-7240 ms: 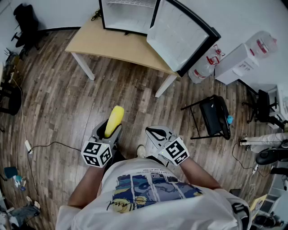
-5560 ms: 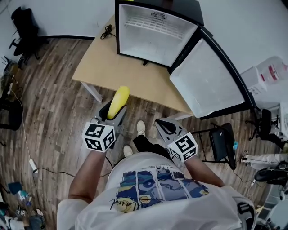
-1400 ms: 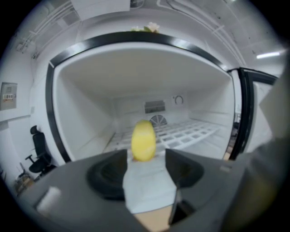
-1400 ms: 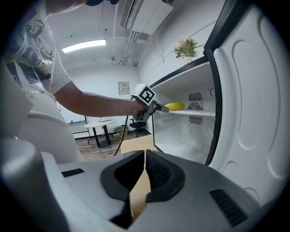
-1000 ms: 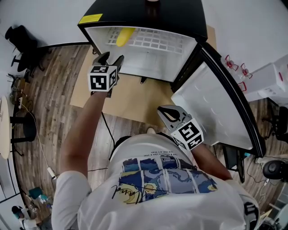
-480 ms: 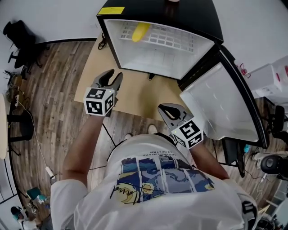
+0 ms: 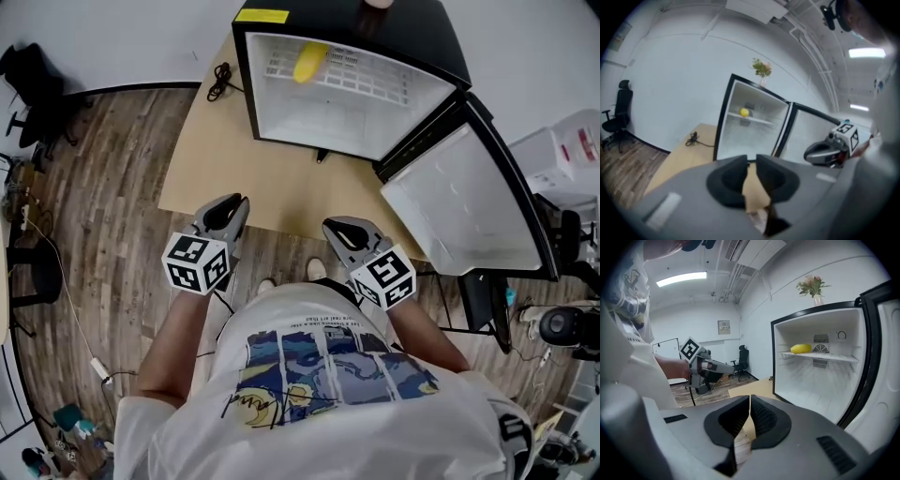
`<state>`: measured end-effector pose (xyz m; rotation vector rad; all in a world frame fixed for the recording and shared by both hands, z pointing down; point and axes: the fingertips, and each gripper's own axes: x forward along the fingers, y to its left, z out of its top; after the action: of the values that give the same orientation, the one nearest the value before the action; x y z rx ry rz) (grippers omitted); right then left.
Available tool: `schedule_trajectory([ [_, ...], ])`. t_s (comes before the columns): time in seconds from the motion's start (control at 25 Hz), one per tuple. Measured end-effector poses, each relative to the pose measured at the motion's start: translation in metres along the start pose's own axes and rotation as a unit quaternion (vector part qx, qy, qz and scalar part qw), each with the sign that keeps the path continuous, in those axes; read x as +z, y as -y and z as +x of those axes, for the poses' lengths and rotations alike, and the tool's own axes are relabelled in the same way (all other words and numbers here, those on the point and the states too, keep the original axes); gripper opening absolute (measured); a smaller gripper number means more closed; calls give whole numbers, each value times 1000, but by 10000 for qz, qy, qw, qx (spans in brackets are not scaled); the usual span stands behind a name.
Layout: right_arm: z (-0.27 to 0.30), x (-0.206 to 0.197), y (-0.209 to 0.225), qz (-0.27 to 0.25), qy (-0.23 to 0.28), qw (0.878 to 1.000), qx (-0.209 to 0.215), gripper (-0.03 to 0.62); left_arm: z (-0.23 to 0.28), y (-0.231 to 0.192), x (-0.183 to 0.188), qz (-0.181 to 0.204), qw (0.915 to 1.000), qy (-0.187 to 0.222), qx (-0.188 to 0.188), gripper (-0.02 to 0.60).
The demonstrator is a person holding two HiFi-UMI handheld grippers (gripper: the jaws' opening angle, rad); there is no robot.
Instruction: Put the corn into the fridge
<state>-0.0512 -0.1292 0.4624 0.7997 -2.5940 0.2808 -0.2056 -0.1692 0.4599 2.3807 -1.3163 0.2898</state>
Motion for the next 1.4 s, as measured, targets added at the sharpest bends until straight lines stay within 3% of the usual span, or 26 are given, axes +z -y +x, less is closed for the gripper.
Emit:
schedule_trajectory([
  [0.16,7,4,-21,165,62,9998,-79,17,-30,-1,-16,-122,9998,5,-139,13],
  [0.28,10,8,-37,234,150,9994,-199,17,-48,5,-29,-193,9990,-59,-406,9],
  [0.56,7,-7,-71,435,116,9981,-430,17,-73,40,-60,416,9930,-346,-1046,9],
  [0.84,-10,-14,-86,445,59,9968,-665,17,-79,65,-66,468,9875,-337,-1467,9],
  [1.4,-12,-6,-109,294,143,9965,-763,14,-92,68,-75,545,9848,-346,-1611,9],
])
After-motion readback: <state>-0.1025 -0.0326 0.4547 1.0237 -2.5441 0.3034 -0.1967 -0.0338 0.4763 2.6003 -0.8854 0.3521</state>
